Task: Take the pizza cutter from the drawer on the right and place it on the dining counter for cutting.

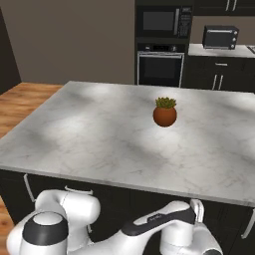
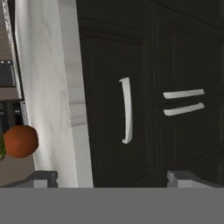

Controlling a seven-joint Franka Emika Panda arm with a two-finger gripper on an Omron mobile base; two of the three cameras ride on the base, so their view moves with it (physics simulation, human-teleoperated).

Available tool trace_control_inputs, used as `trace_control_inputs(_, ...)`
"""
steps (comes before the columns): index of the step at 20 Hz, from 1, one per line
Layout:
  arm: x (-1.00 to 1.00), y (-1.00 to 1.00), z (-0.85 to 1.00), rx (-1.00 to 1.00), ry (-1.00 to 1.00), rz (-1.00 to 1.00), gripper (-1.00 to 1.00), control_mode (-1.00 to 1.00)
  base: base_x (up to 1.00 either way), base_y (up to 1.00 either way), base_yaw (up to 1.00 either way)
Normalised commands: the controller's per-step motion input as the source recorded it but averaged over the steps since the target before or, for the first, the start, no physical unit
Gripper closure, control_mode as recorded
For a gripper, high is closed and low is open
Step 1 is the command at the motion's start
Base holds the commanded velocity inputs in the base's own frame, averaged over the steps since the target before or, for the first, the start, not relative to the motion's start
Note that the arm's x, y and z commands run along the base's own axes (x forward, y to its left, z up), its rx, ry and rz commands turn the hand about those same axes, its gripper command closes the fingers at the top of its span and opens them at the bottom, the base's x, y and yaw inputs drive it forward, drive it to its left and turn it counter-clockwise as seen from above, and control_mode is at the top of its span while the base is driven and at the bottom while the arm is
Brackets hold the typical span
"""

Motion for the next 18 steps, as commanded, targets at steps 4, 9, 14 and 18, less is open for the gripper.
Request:
trace_control_inputs(4, 0.01, -0.08, -0.29, 0.02, -0.05, -0.07, -1.0, -1.0, 0.0, 0.0, 0.0)
trace_control_inputs(9, 0.04, -0.02, -0.29, 0.06, -0.15, -0.04, -1.0, -1.0, 0.0, 0.0, 0.0)
trace_control_inputs(14, 0.1, 0.0, -0.26, 0.04, -0.17, -0.01, -1.0, -1.0, 0.0, 0.0, 0.0)
trace_control_inputs(18, 0.08, 0.0, -0.08, 0.03, -0.07, -0.02, -1.0, -1.0, 0.0, 0.0, 0.0)
